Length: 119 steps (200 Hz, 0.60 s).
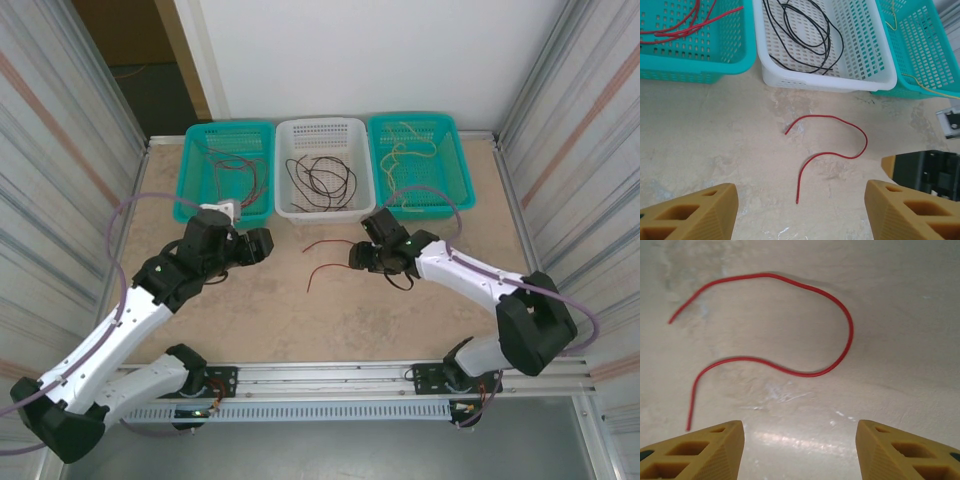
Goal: Untangle the cables
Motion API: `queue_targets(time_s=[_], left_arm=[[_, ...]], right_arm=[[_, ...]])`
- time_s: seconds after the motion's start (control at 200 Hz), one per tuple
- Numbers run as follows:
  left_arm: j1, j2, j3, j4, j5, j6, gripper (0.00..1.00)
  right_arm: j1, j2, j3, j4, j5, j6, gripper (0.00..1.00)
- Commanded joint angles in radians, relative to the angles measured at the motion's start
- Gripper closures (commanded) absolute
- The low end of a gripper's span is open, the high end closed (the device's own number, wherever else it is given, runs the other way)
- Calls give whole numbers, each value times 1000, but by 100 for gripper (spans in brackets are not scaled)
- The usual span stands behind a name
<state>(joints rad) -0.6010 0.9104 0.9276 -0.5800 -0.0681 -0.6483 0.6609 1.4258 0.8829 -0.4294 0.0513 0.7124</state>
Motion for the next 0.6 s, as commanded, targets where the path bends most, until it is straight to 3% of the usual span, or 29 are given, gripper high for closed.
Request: queue_targets(time_s=[0.0, 0.346, 0.591], left_arm=[[9, -26, 1, -4, 19, -19, 32], [10, -47, -12, -12, 19, -15, 32], [12, -51, -12, -10, 24, -9, 32]], right_arm=[[7, 61, 9, 84, 91, 75, 41], [-26, 262, 80, 160, 187, 101, 54], [-23, 290, 87, 127, 173, 104, 87]])
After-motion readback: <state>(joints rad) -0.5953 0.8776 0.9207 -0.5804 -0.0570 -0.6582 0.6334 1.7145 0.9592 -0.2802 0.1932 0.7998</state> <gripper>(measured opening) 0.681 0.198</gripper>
